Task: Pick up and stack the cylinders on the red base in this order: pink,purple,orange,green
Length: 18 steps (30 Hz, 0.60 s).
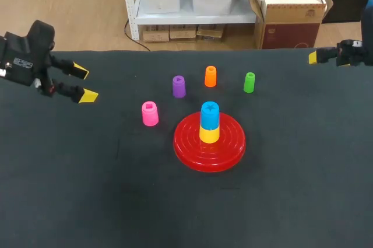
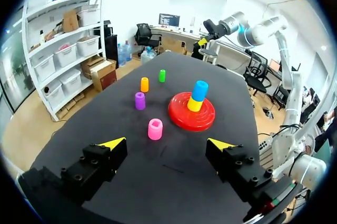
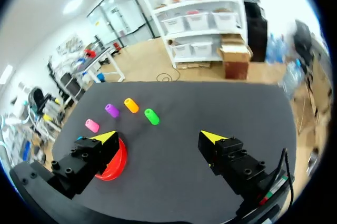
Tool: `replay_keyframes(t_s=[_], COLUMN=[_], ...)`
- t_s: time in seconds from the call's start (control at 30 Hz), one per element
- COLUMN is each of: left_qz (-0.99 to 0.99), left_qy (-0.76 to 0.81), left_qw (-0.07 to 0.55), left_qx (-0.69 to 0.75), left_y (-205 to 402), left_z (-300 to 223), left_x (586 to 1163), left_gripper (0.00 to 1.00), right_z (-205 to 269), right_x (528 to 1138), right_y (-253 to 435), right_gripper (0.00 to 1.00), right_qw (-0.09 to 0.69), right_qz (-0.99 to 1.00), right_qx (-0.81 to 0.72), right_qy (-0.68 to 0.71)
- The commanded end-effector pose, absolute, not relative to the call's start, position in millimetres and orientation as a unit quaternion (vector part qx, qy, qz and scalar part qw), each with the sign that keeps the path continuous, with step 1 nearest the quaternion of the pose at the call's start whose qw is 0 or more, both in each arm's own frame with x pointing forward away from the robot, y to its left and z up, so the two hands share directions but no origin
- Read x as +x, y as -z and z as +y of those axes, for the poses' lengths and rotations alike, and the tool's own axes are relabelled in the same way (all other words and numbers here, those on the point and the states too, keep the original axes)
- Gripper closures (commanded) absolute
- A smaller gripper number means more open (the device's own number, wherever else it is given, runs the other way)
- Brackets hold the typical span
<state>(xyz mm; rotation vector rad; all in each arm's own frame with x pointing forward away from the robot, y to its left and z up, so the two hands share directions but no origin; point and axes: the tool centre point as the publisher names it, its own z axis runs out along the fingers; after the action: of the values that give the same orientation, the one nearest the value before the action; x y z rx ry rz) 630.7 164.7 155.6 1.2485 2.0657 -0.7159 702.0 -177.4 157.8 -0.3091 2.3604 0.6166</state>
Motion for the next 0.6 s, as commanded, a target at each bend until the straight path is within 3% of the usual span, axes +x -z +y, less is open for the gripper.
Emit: replay_keyframes(t_s=[0.03,0.37,0.6], left_qz=[0.78,0.78,0.78], left_qy=[0.271,0.271,0.271], left_qw=[0.308,0.308,0.308], left_qx=[0.472,0.472,0.472], left_y=[-154.8,-154.8,-154.8], left_z=[165.5,165.5,165.5], left_x=[630.3,630.3,630.3], left_gripper=[0.0,0.0,0.0], right_z=[-135.7,3.0,63.6], right_x=[750.7,781.0,767.7], right_y=[-172.3,-163.0,-144.8], right_gripper=[0.0,0.0,0.0], right_qw=[0.283,0.152,0.091], right_qz=[0.901,0.841,0.786], right_qx=[-0.231,-0.492,-0.593], right_qy=[-0.233,-0.169,-0.15])
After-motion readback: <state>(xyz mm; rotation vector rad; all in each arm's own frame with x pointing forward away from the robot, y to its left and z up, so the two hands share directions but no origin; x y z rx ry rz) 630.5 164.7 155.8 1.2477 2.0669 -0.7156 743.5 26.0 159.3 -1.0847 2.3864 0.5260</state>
